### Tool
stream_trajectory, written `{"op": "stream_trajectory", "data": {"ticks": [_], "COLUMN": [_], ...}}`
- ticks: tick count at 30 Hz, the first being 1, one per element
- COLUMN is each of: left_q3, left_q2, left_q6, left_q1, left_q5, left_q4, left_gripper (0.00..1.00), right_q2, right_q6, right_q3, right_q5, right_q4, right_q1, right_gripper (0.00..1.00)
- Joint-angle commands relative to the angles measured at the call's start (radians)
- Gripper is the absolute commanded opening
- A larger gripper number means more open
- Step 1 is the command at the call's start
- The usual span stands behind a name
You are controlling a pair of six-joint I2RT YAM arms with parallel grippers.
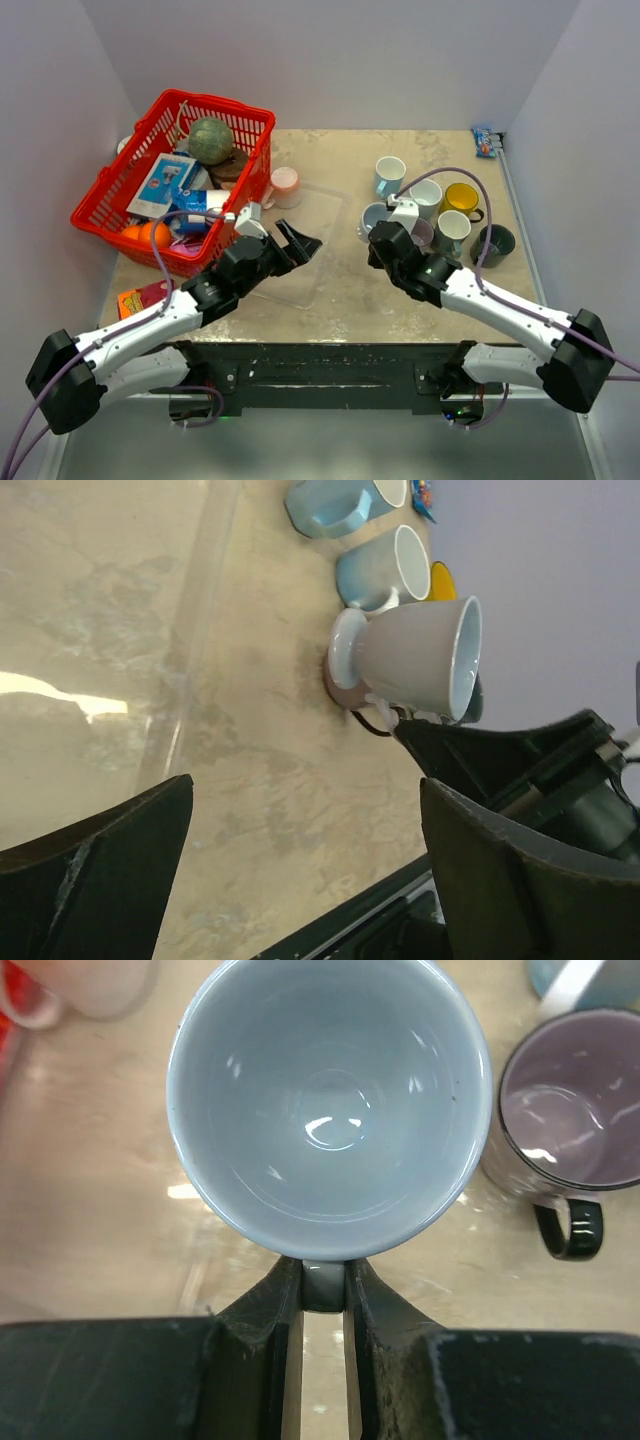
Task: Turn the mug right side up
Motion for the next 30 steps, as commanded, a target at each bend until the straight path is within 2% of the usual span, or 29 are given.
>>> {"op": "stream_trajectory", "data": {"ticks": [1,9,17,28,30], "left_q3": [0.069,0.097,0.100,0.187,0.210], "left_q2": [-0.050,-0.064,-0.067,0.002,0.025], "left_q6": [0.119,0.181,0.198,0.286,0.328], "left_q1": [-0.001,-0.001,0.002,0.017,0.017], "left_q5": [-0.076,-0.109,-0.132,-0.181,-0.187], "left_q4": [-0.142,-0.199,-0.237,-0.326,-0.340], "left_gripper": [0.99,0.99,0.99,0.99,0.99], "right_q2": [0.060,0.224,0.374,0.430,0.427], "right_q6": [-0.093,-0.158,-0.188,-0.182,-0.181], "right_q3": [0.062,0.131,0.213,0.223,0.220], "right_q5": [-0.076,-0.125,-0.110,-0.099,-0.108], "right_q4": [0.042,0.048,0.027,0.036,0.034], "right_q1": [-0.071,-0.144,-0.194,-0.223,-0.223], "right_gripper": [0.00,0.00,0.00,0.00,0.14]}}
